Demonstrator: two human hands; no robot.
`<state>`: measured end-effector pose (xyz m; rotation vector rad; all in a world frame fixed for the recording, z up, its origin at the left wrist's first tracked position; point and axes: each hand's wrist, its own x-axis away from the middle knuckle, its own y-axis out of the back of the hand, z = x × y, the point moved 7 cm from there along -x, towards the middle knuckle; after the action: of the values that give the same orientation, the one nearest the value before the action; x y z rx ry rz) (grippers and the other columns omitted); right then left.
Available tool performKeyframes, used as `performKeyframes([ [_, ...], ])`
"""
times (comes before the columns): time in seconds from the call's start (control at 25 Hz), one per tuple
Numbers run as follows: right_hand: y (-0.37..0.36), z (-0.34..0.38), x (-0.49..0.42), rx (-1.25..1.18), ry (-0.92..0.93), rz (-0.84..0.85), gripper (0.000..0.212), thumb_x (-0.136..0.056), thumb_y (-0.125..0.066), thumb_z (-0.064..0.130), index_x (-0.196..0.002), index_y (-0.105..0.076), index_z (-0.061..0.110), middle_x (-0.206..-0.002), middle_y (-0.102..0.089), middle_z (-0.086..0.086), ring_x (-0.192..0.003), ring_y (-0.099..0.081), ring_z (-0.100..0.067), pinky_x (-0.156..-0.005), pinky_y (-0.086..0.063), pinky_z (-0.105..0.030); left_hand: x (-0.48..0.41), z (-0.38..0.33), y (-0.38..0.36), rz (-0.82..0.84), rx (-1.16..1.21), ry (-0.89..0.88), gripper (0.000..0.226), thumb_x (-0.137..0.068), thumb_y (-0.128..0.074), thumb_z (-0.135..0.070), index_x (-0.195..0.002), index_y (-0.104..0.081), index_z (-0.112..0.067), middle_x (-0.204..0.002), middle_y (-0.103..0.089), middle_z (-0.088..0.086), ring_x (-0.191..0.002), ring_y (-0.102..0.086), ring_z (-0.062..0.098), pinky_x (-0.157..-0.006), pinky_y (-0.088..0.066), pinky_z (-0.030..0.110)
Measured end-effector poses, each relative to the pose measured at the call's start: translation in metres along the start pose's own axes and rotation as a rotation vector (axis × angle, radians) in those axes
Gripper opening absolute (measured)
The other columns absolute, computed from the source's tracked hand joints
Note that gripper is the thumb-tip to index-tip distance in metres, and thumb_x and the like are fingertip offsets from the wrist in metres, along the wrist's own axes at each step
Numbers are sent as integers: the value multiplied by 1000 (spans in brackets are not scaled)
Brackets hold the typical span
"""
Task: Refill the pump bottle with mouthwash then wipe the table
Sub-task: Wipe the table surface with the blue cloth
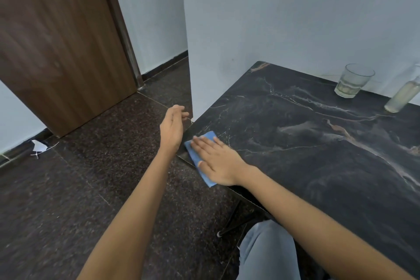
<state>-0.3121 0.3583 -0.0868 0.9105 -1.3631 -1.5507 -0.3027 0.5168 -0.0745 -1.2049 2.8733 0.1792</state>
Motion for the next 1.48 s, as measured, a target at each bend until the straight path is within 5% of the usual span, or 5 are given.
performKeyframes([
  [0.28, 16, -45, -60, -24, -126, 49, 55, -102, -21, 30, -152, -6, 10, -160, -3, -6, -148, -1, -18, -121, -1, -43, 9, 3, 46, -137, -33, -1, 42, -103, -32, -42, -117, -60, -14, -111, -65, -1, -102, -60, 11, -93, -45, 30],
  [0.48, 8, -9, -31, -19, 246, 57, 54, -102, -26, 28, -152, -11, 13, -160, -8, -4, -147, -6, -16, -119, -1, -35, 11, -1, 33, -112, -66, -20, 38, -103, -32, -38, -115, -60, -15, -109, -65, -2, -105, -60, 14, -97, -45, 35],
  [0.68, 14, -43, -43, 13, -167, 44, 55, -101, -23, 26, -152, -9, 11, -160, -7, -5, -148, -4, -20, -119, -2, -39, 13, -7, 17, -109, -77, -40, 39, -103, -32, -38, -113, -61, -14, -107, -64, -2, -108, -60, 19, -99, -45, 35],
  [1.0, 2, 0, -2, -34, 178, 70, 54, -101, -26, 27, -151, -13, 17, -160, -12, -1, -147, -5, -15, -118, 0, -33, 11, -10, -9, -68, -122, -42, 43, -103, -32, -41, -118, -60, -12, -107, -64, -5, -106, -58, 14, -97, -43, 30],
  [1.48, 47, -261, 94, -130, -798, -125, 56, -99, -24, 28, -151, -15, 11, -160, -12, -4, -147, -11, -16, -119, -1, -39, 47, -32, -148, 325, -530, -397, 41, -98, -37, -47, -105, -59, -13, -93, -63, 0, -90, -57, 20, -80, -45, 39],
])
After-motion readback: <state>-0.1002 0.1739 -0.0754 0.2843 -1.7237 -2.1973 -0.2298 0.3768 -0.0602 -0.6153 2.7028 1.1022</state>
